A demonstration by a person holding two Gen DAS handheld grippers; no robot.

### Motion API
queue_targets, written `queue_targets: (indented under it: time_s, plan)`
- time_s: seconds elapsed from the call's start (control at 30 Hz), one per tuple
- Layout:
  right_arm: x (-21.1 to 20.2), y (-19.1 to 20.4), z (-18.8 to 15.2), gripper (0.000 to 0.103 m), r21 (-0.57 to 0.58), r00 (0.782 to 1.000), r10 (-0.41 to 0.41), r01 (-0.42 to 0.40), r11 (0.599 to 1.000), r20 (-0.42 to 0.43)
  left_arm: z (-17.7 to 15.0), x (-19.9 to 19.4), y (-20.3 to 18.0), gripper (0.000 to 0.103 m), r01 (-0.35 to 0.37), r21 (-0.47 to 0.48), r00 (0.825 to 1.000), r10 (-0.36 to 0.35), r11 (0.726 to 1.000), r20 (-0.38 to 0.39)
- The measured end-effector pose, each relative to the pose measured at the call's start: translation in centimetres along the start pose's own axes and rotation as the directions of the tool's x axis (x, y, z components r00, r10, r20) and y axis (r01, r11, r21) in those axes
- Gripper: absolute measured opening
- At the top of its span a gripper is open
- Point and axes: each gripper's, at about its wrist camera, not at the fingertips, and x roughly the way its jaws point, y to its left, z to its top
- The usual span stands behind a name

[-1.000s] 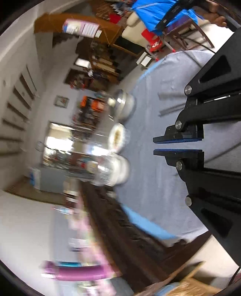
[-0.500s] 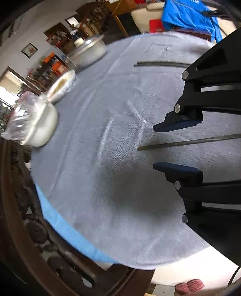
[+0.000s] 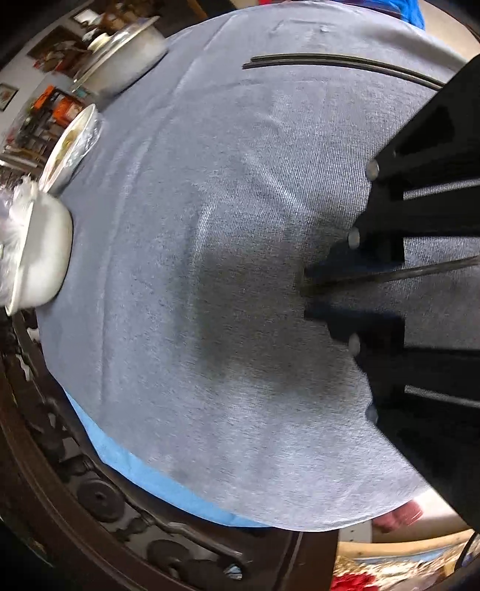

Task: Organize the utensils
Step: 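Lower the chopsticks into the dark holder and open both grippers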

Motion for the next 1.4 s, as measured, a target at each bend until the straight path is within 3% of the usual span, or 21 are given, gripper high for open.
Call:
queue_targets:
  time_s: [0.17,0.33,0.43,0.53,0.73,0.9,1.2,1.4]
  plan:
    - [-0.4,0.3,0.1,0.007,-0.007,1.0,0.005,-0.005,1.0,0.009,-0.6,-0.7,0.9,0.005,0.115,-0.019,0.993,-0.114,0.993,0.019]
    - [-1.7,1.0,0.5,0.007,-0.023,0.998,0.0,0.001,1.0,0.056,-3.1,-4.9,1.1,0.005,0.166,0.02,0.974,-0.167,0.986,0.153]
    - [-2.8,1.7,0.8,0.007,-0.038,0.995,0.004,-0.001,0.999,0.095,-4.3,-8.7,1.4,0.005,0.198,0.043,0.949,-0.203,0.979,0.242]
    - [-3.8,2.8,0.9,0.007,-0.066,0.99,0.005,0.004,0.998,0.138,-5.8,-12.5,1.6,0.005,0.237,0.071,0.91,-0.247,0.969,0.332]
    - [-6.2,5.2,0.9,0.007,-0.131,0.973,0.014,0.017,0.991,0.232,-10.0,-19.7,1.6,0.005,0.276,0.158,0.811,-0.318,0.948,0.491]
    - [-7.7,6.7,1.0,0.007,-0.167,0.958,0.008,0.041,0.985,0.287,-12.3,-23.0,1.7,0.005,0.277,0.205,0.747,-0.345,0.939,0.569]
    - [-10.2,7.6,2.1,0.007,-0.158,0.931,0.009,0.052,0.986,0.366,-14.3,-27.4,1.3,0.005,0.29,0.258,0.662,-0.388,0.921,0.642]
    - [-11.8,8.4,3.1,0.007,-0.169,0.913,0.03,0.043,0.985,0.406,-15.0,-30.2,0.8,0.005,0.296,0.291,0.618,-0.415,0.91,0.668]
